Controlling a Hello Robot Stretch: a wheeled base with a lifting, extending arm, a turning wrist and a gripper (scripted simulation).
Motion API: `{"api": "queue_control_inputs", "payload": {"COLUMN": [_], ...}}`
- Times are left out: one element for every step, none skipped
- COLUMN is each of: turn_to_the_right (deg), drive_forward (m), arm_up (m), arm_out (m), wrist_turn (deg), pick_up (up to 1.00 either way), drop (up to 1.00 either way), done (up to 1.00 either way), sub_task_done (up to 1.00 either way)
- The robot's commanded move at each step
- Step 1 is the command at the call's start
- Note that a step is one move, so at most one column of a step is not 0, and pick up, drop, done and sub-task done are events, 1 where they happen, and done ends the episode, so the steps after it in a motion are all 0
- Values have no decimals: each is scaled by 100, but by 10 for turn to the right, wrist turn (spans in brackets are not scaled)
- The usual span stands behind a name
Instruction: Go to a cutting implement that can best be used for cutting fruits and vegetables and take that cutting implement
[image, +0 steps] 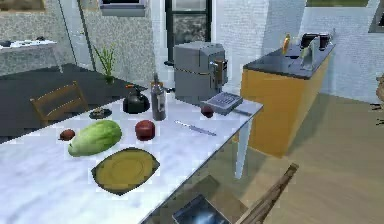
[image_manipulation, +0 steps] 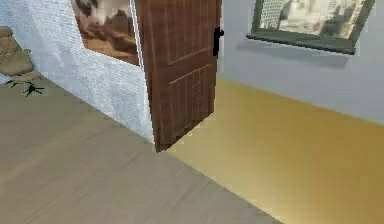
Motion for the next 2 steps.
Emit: {"api": "queue_control_inputs", "payload": {"turn_to_the_right": [450, 120], "drive_forward": [0, 0], "arm_up": [0, 0], "arm_out": [0, 0], "wrist_turn": [0, 0], "pick_up": [0, 0], "drop": [0, 0], "done": [0, 0], "sub_task_done": [0, 0]}}
